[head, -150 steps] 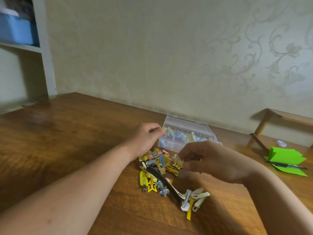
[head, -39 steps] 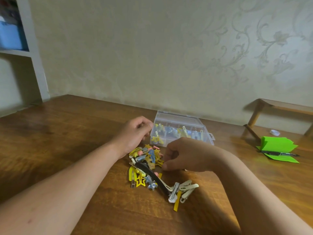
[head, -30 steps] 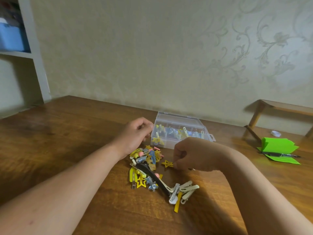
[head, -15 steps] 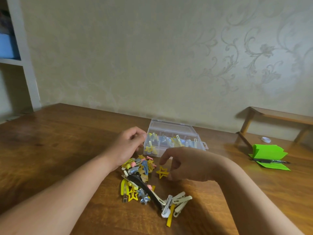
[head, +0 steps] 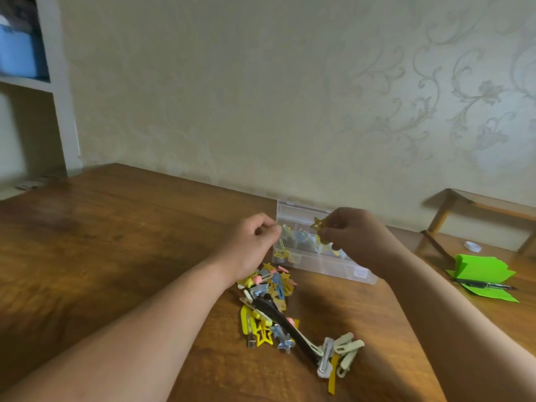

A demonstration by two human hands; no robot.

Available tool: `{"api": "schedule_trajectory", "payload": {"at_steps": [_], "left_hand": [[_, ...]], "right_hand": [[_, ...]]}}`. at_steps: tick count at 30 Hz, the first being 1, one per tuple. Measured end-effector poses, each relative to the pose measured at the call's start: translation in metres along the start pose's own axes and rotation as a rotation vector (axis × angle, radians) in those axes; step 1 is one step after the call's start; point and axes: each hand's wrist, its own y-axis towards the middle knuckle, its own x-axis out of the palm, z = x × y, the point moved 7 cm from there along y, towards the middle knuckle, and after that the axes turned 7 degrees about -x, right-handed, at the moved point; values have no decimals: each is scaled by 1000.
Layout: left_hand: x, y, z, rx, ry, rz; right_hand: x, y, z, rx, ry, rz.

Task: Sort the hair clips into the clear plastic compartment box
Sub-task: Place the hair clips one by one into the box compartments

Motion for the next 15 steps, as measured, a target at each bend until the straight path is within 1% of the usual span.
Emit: {"api": "schedule_trajectory", "payload": {"at_steps": [3, 6, 11, 15], "left_hand": [[0, 3, -3, 1, -4, 4], [-1, 3, -5, -8, 5, 8], [-3, 1, -5, -15, 1, 13], [-4, -2, -2, -9, 23, 24]], "right_hand": [[19, 16, 2, 61, -103, -95], [31, 21, 2, 104, -210, -137], [40, 21, -1, 137, -227, -96], [47, 12, -13, 102, -297, -89]]}}
